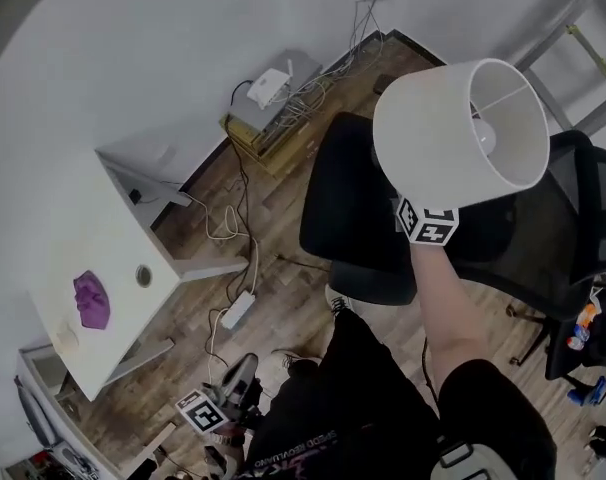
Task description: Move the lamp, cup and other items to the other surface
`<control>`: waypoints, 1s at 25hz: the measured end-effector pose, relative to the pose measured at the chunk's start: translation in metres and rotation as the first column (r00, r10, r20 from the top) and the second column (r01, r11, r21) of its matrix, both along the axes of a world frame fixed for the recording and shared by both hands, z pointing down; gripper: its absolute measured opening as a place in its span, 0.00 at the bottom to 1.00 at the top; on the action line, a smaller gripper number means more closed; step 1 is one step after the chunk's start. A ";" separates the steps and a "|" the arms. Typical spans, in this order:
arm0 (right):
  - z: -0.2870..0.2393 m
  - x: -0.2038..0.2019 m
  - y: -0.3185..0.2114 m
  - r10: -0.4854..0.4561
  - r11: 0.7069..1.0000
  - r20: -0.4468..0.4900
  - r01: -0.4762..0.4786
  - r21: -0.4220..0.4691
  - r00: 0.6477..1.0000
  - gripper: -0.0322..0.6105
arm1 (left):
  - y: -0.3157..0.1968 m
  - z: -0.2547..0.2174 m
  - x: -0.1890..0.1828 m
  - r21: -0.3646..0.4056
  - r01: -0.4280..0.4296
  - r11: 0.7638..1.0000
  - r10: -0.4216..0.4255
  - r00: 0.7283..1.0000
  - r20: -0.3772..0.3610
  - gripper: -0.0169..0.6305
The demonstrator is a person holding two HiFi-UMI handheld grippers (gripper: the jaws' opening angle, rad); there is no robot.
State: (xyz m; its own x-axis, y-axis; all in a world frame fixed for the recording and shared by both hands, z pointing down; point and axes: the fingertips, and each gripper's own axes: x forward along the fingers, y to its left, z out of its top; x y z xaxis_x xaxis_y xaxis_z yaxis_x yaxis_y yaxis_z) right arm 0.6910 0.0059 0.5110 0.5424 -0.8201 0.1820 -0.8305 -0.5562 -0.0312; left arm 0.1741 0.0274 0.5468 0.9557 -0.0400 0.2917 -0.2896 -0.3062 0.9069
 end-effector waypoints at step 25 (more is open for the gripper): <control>0.263 0.131 0.187 0.418 0.907 0.211 -0.394 -0.148 0.883 0.30 | 0.066 0.084 0.076 -0.189 -0.290 0.938 0.335 0.898 0.285 0.01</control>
